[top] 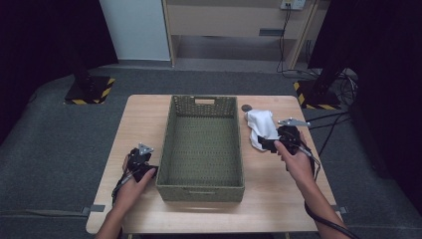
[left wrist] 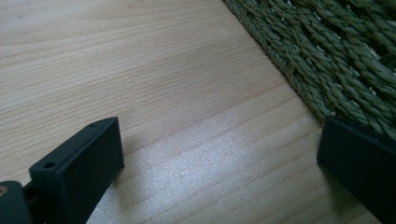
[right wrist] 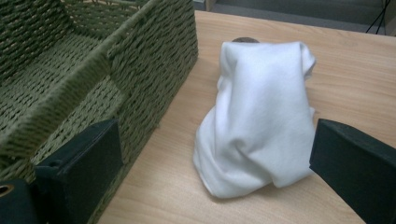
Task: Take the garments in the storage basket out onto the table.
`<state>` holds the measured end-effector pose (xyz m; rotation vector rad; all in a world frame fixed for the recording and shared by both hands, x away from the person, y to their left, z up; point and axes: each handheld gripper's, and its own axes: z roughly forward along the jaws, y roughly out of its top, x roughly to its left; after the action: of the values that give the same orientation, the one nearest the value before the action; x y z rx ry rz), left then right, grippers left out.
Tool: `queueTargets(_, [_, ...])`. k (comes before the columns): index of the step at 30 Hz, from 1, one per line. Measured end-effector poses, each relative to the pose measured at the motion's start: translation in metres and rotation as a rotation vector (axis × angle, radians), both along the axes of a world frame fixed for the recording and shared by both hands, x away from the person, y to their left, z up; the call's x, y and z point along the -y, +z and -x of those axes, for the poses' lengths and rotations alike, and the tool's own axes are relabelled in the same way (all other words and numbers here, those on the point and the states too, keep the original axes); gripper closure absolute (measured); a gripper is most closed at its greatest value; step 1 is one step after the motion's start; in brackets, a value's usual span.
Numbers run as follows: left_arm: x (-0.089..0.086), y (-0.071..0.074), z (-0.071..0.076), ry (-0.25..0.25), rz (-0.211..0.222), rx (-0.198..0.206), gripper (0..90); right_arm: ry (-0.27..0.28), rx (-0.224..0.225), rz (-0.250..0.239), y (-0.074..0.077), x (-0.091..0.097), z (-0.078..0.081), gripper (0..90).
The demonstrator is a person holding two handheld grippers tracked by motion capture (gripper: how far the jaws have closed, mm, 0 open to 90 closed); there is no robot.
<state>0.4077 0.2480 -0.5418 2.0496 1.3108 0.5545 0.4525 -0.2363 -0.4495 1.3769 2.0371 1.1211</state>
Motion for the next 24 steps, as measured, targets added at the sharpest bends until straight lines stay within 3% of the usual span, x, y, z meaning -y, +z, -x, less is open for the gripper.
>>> queueTargets(16, [0.000,0.000,0.000,0.000,0.000,0.000,0.0,0.027,-0.024,0.007,-0.017,-0.002,0.020,2.6])
queueTargets(24, [0.000,0.000,0.000,0.001,0.000,0.000,0.0,0.032,-0.052,0.008,-0.033,-0.002,0.026,2.6])
